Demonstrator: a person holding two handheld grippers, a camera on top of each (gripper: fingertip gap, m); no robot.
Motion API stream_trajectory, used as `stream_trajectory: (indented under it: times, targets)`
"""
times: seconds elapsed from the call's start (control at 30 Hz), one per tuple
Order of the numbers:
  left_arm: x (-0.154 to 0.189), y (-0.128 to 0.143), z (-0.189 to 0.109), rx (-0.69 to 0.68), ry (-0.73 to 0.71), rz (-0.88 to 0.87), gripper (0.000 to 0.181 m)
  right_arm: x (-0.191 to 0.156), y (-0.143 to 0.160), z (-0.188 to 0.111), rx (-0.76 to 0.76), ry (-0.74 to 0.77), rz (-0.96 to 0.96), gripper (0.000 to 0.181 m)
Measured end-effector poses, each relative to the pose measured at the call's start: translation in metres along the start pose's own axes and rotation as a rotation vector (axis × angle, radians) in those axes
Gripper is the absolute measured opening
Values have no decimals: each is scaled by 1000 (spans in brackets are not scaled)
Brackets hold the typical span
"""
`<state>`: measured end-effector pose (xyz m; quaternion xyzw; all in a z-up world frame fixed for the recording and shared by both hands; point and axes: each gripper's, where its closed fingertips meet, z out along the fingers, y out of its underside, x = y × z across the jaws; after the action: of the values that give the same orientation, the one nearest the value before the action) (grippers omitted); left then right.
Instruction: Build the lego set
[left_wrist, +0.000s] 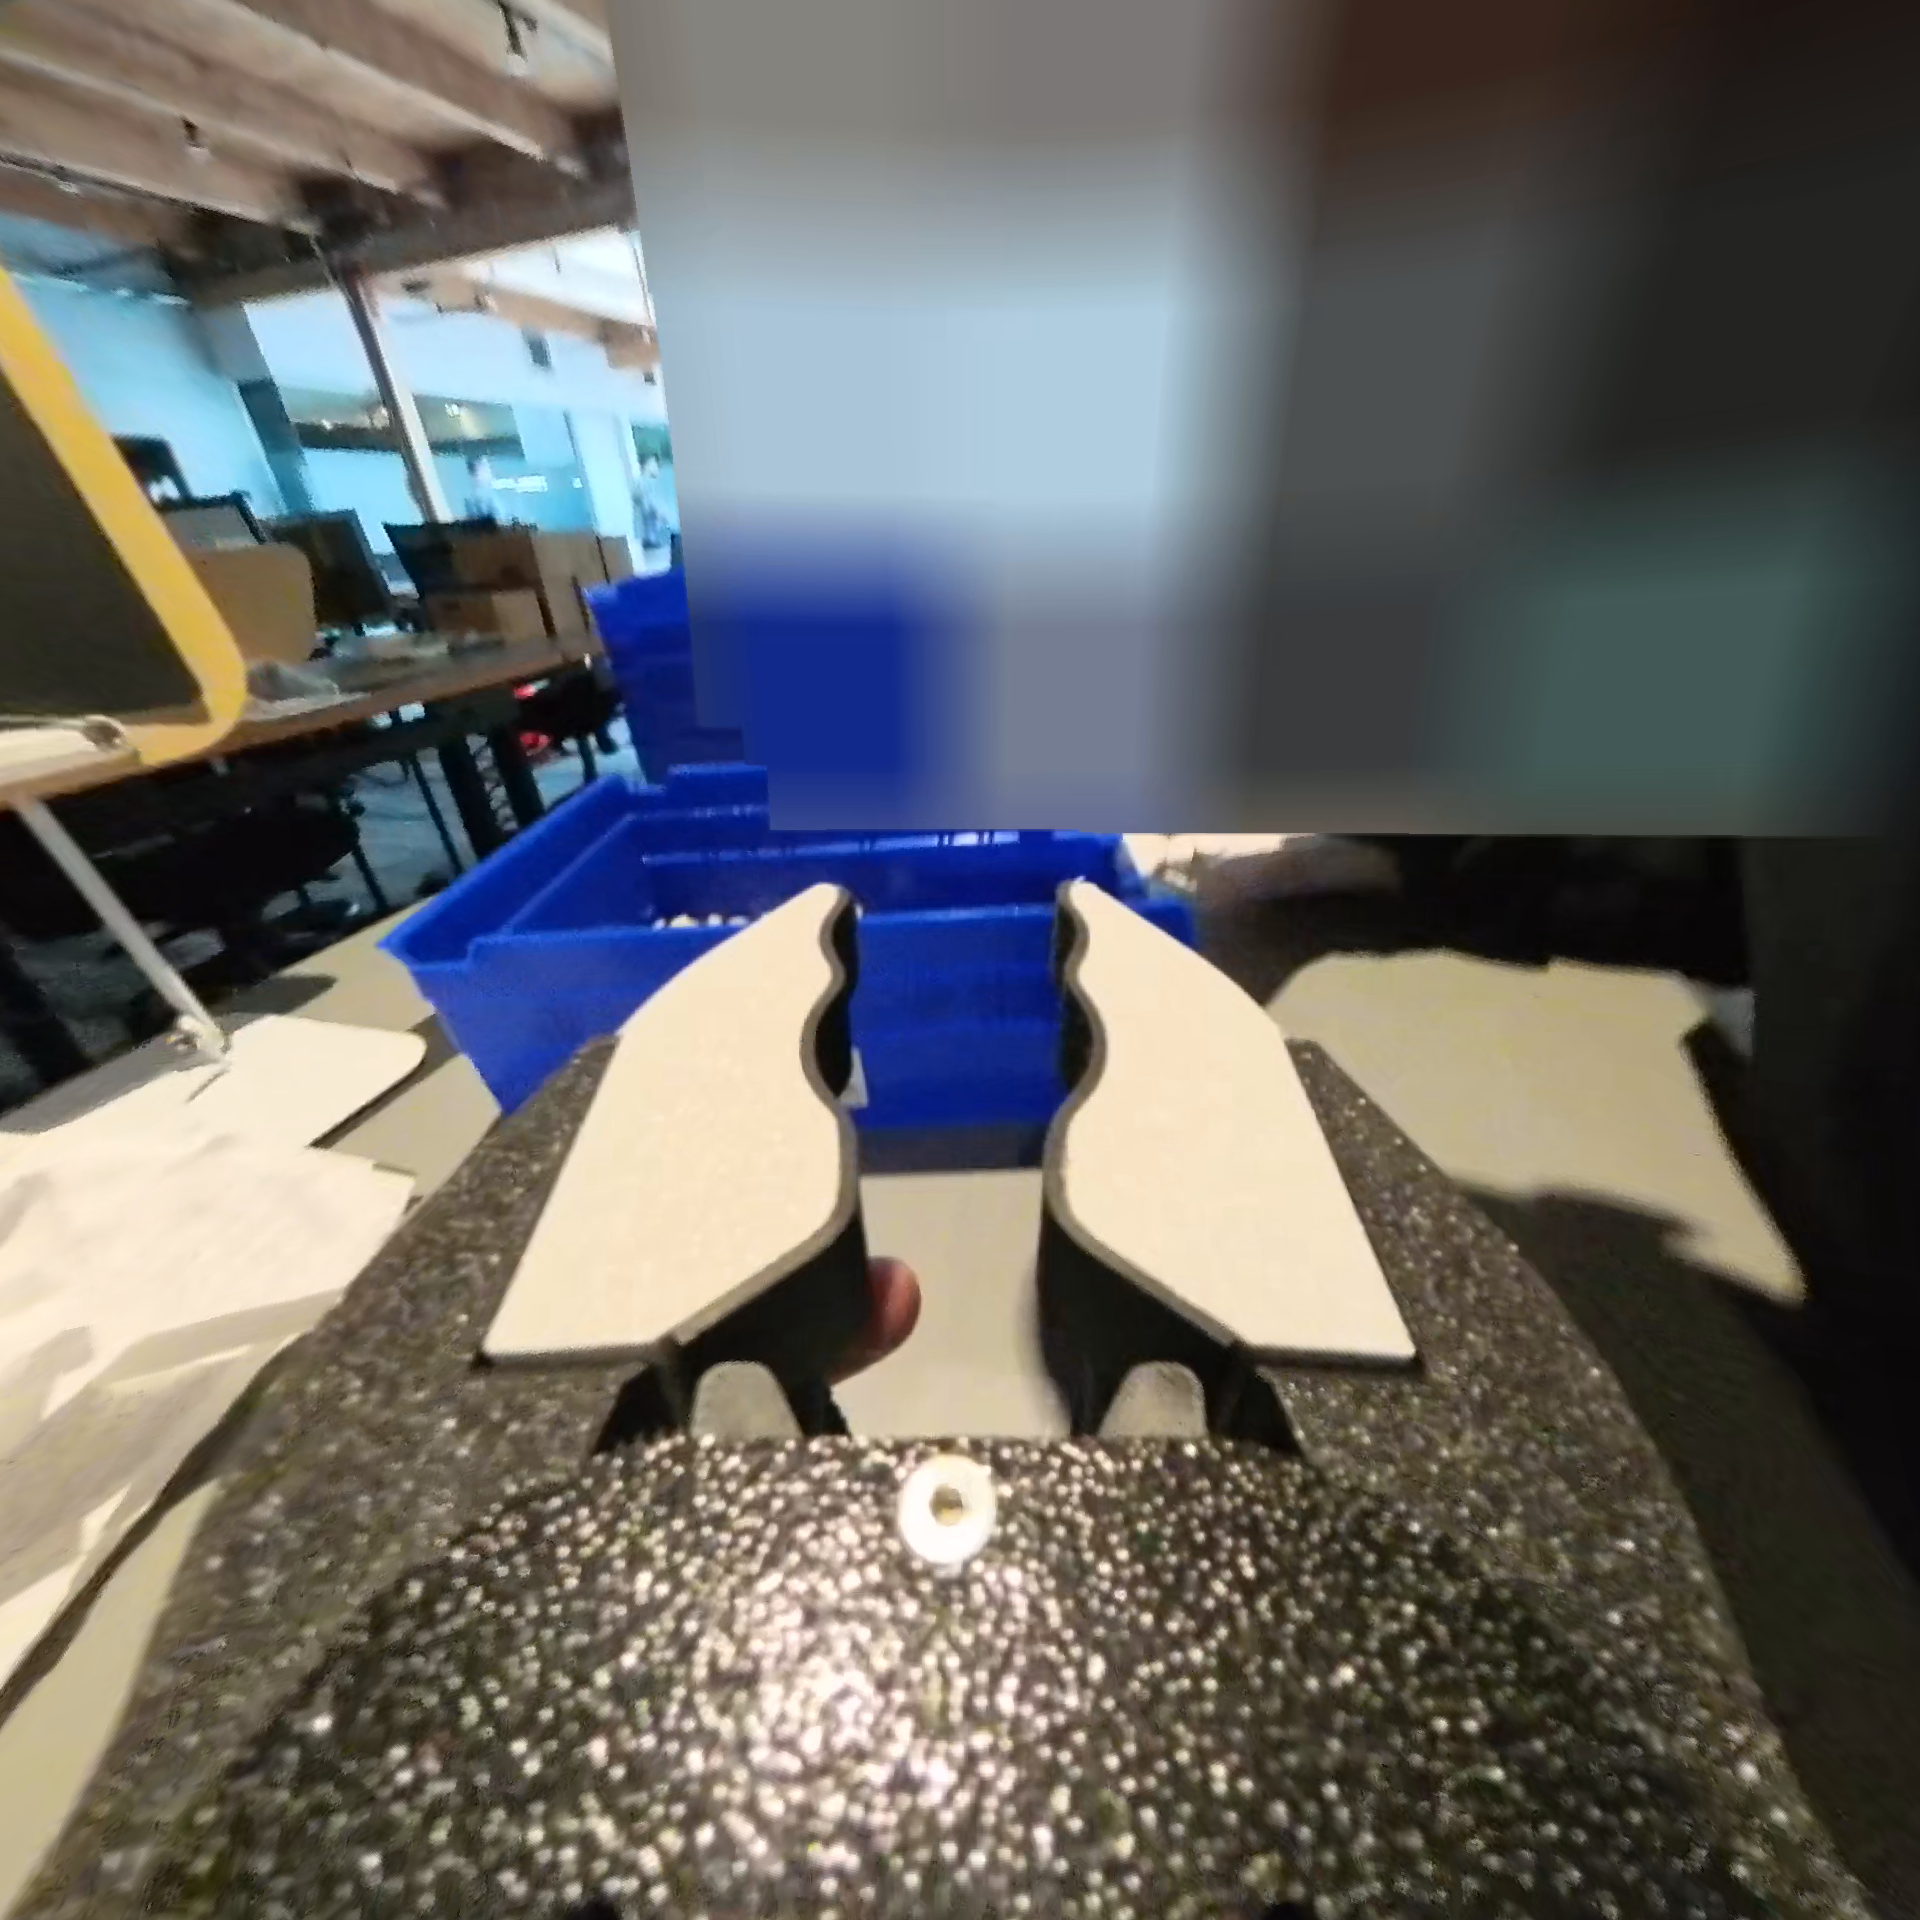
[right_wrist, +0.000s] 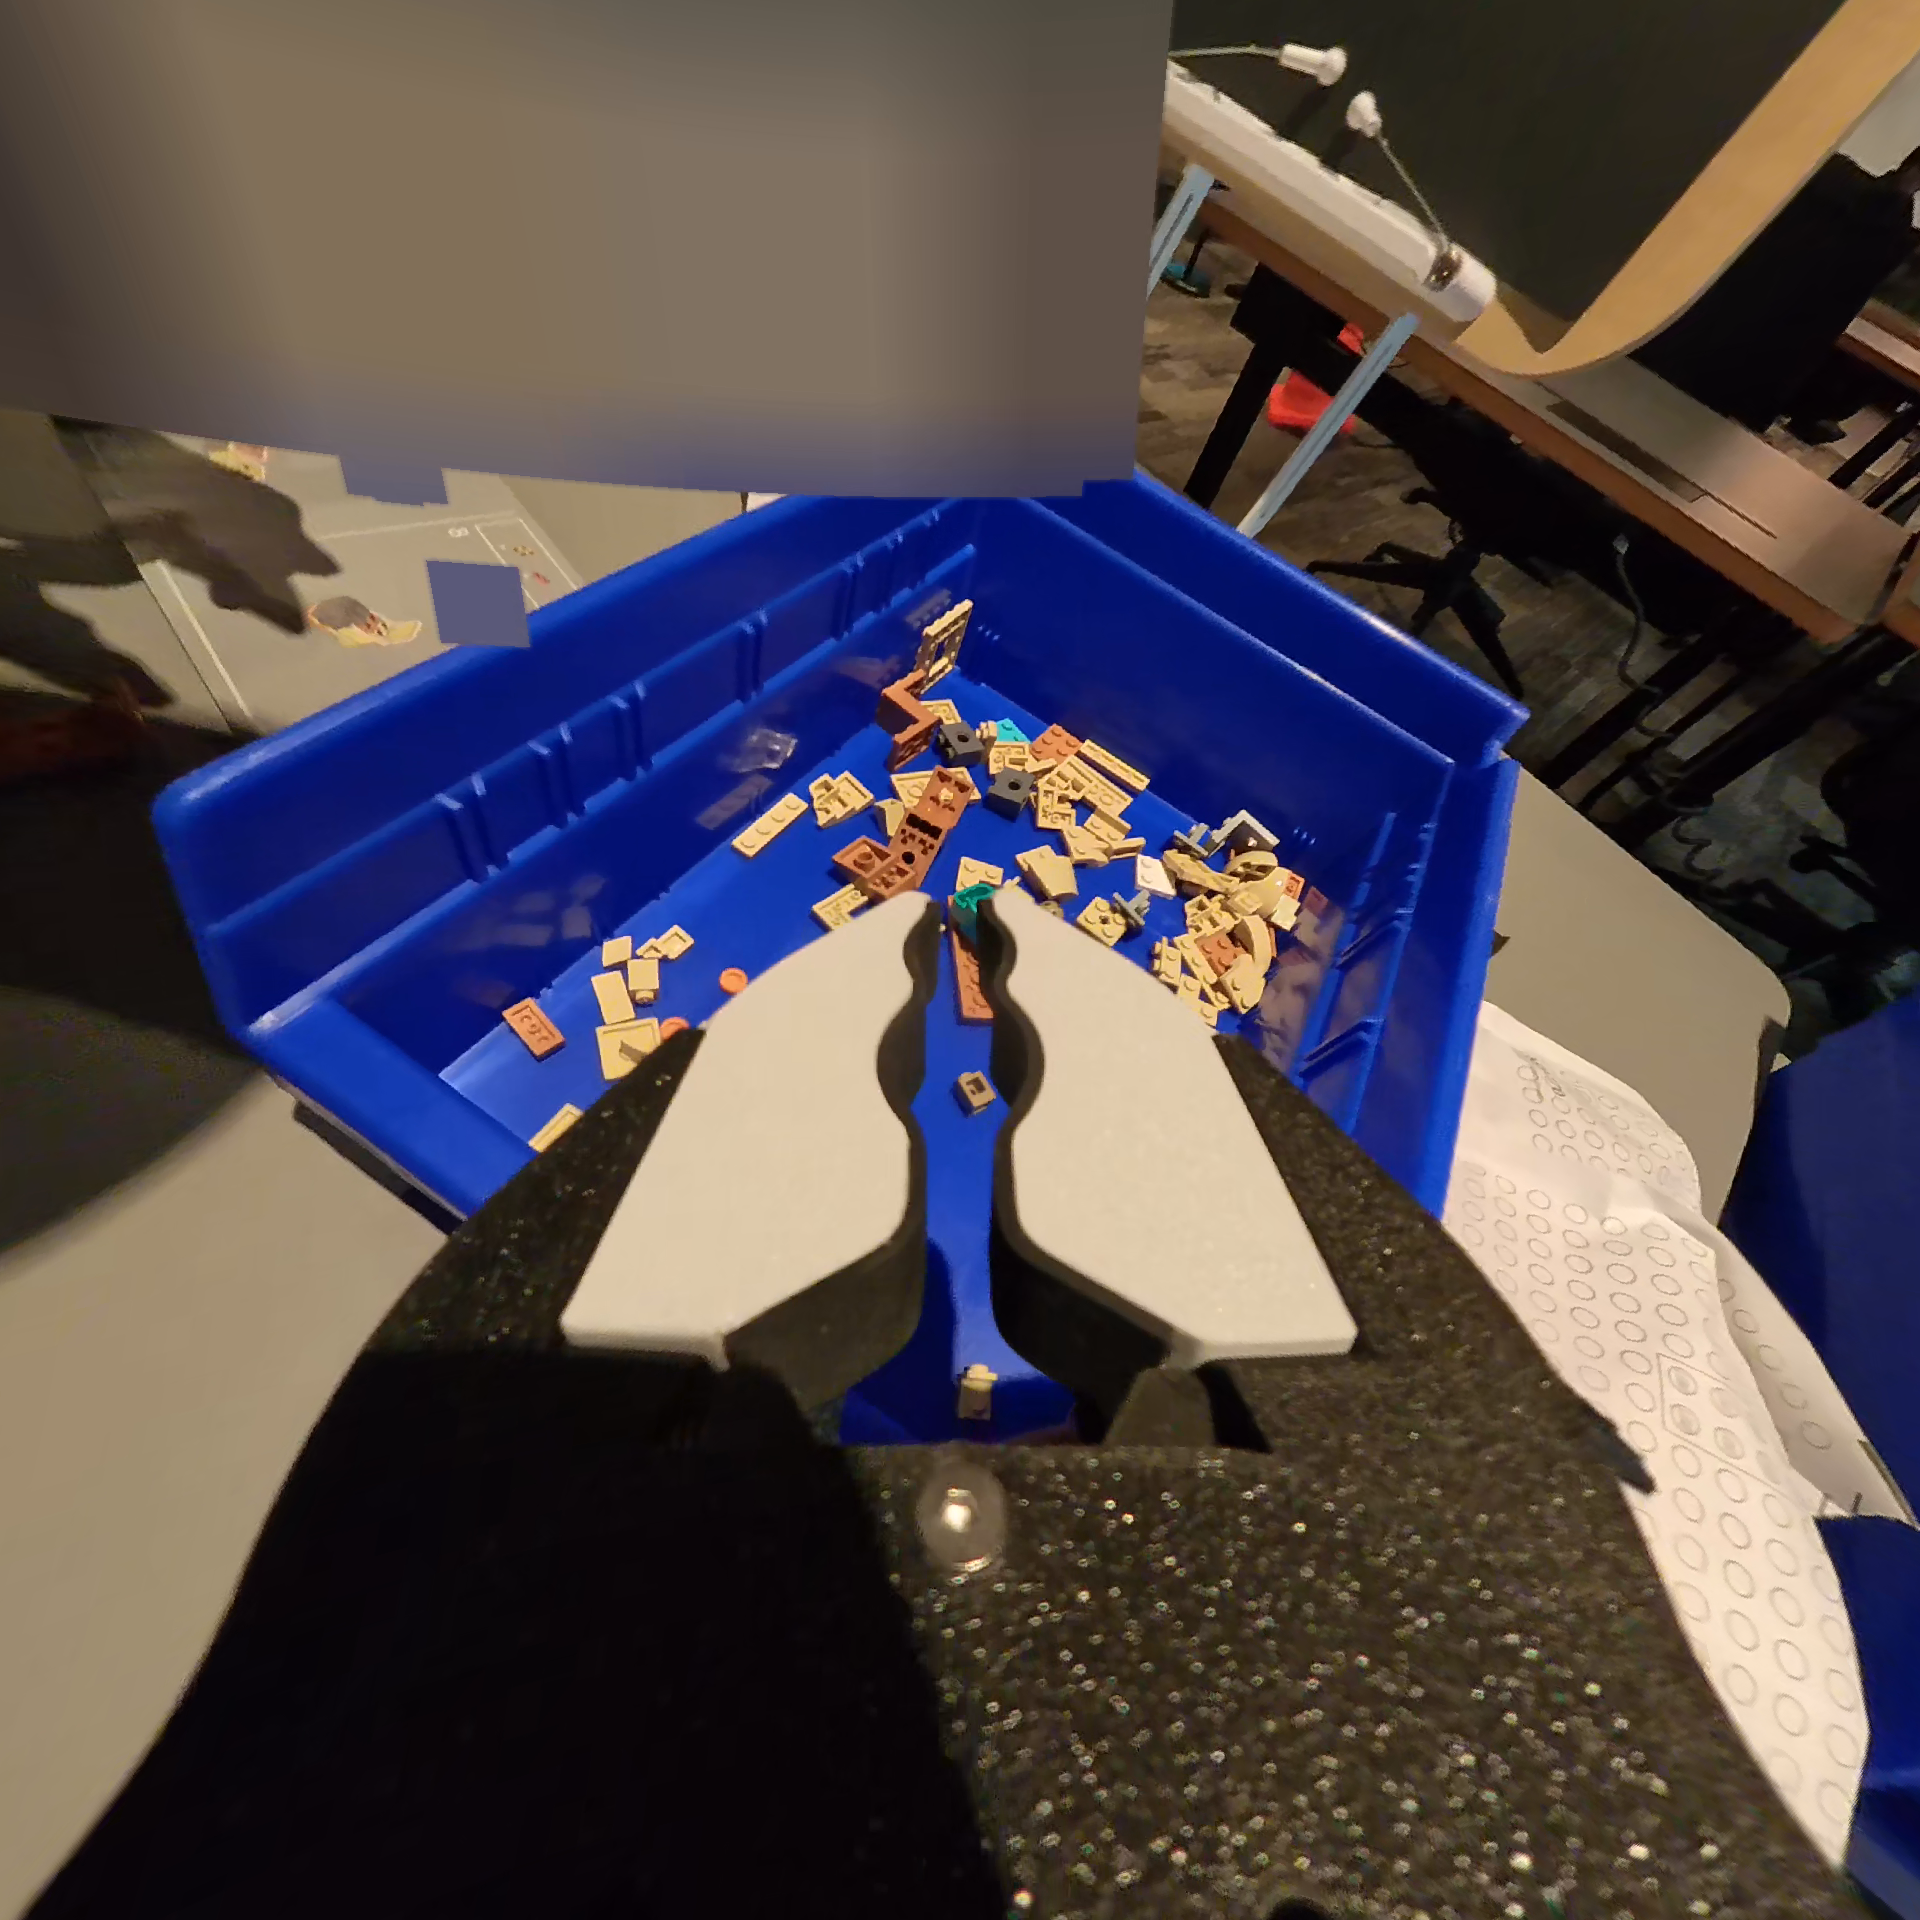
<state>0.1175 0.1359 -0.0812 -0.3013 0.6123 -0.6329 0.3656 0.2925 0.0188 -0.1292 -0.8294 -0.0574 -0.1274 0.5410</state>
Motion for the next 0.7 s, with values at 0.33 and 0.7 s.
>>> stream_trajectory:
  times: [0.33, 0.7]
  targets:
    - [13, 51, 9, -262, -2, 249, 36, -4, 5, 2, -30, 0, -12, 5]
    - [0, 55, 2, -272, -48, 219, 35, -3, 12, 3, -74, 30, -42, 5]
